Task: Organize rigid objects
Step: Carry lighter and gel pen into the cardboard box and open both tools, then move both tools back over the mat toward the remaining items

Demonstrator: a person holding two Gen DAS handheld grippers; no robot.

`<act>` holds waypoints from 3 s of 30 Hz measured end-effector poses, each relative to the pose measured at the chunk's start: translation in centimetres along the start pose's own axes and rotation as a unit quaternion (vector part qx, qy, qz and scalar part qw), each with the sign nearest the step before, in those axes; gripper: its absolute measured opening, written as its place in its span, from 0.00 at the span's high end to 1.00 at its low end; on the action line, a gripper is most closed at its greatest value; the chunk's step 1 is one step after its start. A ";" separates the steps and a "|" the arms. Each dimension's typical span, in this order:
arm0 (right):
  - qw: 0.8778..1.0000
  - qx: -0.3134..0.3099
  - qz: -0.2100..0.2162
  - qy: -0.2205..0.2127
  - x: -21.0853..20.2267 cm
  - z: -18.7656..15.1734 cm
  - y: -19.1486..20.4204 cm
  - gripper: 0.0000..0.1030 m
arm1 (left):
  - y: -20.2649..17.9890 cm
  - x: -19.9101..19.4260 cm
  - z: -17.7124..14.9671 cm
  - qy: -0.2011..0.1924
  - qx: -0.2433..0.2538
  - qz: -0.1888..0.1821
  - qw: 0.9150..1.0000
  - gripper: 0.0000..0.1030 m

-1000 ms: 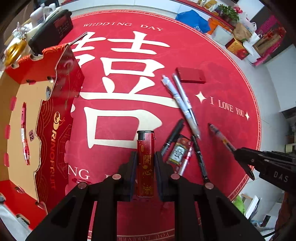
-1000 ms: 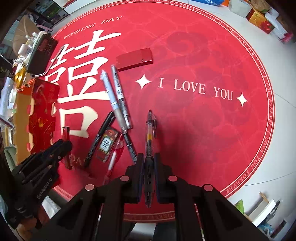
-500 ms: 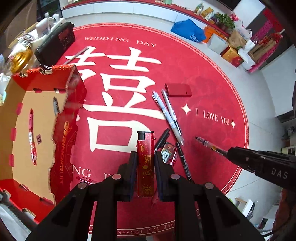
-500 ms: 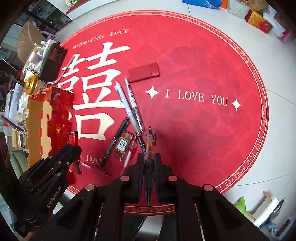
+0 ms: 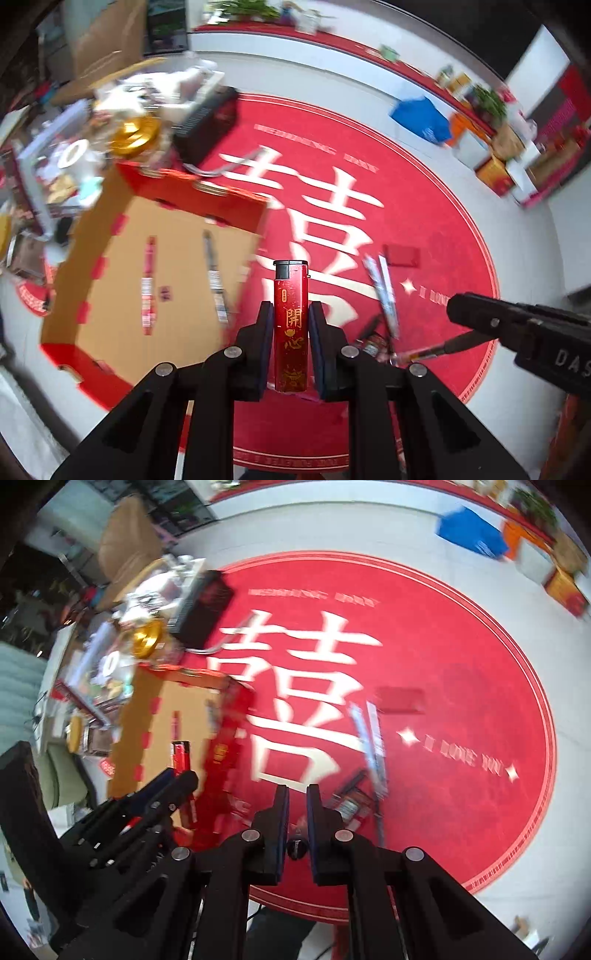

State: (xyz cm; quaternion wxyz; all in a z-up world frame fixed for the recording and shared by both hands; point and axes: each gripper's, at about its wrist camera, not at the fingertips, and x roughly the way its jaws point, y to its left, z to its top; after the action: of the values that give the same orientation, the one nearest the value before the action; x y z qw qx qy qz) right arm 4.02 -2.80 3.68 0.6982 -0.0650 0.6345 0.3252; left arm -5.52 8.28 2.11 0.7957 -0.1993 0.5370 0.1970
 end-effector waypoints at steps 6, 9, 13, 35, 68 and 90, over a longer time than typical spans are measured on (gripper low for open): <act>0.998 -0.060 0.027 -0.013 -0.2 2.3 6.7 0.90 | 5.6 -2.1 0.3 -0.021 -0.044 0.049 0.998 0.80; 0.995 -0.087 0.038 -0.015 0.1 3.2 9.9 0.90 | 8.3 -2.7 0.4 -0.026 -0.072 0.070 0.995 0.80; 0.992 -0.118 0.042 -0.007 1.2 3.7 13.2 0.90 | 11.0 -3.0 0.4 -0.027 -0.099 0.089 0.991 0.80; 0.982 -0.180 0.045 0.036 6.2 3.4 19.9 0.90 | 17.0 -1.6 -0.6 -0.004 -0.152 0.123 0.981 0.80; 0.985 -0.163 0.020 0.061 13.6 5.8 18.5 0.90 | 17.7 5.4 0.4 0.035 -0.119 0.109 0.986 0.80; 0.995 0.092 -0.023 0.013 10.2 0.2 -1.7 0.04 | 10.1 7.8 -0.9 0.018 -0.006 0.014 1.000 0.00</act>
State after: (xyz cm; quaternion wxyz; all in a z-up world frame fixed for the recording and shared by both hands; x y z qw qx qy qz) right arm 4.94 -0.20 -6.26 0.7004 -0.0193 0.6689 0.2482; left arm -8.84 17.05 -6.57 0.7817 -0.2001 0.5527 0.2083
